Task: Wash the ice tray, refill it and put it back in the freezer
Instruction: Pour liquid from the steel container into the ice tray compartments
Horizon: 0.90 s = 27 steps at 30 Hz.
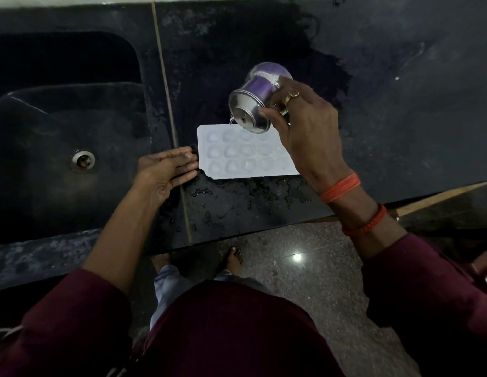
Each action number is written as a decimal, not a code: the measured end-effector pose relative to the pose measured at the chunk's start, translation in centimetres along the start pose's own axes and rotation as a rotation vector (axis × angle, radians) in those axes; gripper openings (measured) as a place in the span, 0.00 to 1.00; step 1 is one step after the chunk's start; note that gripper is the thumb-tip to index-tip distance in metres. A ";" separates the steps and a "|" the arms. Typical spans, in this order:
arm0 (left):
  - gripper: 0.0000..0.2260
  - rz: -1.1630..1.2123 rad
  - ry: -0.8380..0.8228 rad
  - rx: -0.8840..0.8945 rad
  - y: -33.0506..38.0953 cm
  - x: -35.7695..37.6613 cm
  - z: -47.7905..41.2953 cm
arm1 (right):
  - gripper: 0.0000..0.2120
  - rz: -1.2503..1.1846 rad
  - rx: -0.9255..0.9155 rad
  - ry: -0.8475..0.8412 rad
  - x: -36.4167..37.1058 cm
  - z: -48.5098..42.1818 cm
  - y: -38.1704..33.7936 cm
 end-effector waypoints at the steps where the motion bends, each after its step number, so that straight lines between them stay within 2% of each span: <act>1: 0.05 0.000 0.000 0.000 0.0 0.0 0.0 | 0.14 -0.004 0.000 -0.004 0.1 0.0 0.0; 14: 0.04 0.011 -0.011 -0.008 -0.2 -0.2 -0.4 | 0.13 0.015 -0.032 0.024 -0.3 0.1 -0.4; 23: 0.04 0.010 -0.010 -0.006 -0.1 -0.3 -0.4 | 0.12 0.002 0.005 0.013 -0.3 0.1 -0.1; 27: 0.04 0.015 -0.013 -0.007 -0.1 -0.1 -0.4 | 0.11 -0.040 0.079 0.021 -0.7 -0.1 0.7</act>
Point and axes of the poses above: each hand's wrist, its own z-axis away from the middle knuckle, its own x-axis out of the palm, y = z × x, the point moved 8 cm from there along -z, towards the middle knuckle, and after that the axes turned 2 degrees about z, right-handed, at the moved point
